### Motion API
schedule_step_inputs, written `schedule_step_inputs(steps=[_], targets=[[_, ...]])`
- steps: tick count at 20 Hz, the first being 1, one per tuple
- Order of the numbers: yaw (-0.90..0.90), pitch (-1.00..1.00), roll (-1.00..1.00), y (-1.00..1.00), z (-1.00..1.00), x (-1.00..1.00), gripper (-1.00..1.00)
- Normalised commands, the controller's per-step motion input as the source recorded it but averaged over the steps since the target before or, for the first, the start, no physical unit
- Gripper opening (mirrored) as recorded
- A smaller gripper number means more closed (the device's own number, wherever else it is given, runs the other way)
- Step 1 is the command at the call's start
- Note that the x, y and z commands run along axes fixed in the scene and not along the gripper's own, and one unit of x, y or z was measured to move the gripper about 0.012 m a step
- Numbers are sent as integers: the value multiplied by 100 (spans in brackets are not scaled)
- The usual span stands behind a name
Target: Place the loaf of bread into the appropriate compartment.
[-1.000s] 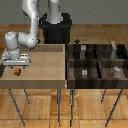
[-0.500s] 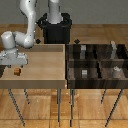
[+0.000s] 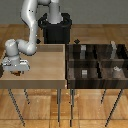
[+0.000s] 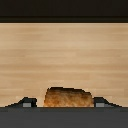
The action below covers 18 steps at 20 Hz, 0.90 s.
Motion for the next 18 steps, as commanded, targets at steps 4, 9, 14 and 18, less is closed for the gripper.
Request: schedule_step_inputs(steps=[4,9,14,18], targets=[[0,0,0,0,25,0,-100],[0,0,0,0,60,0,-100],[0,0,0,0,100,0,-100],[0,0,0,0,100,0,-100]])
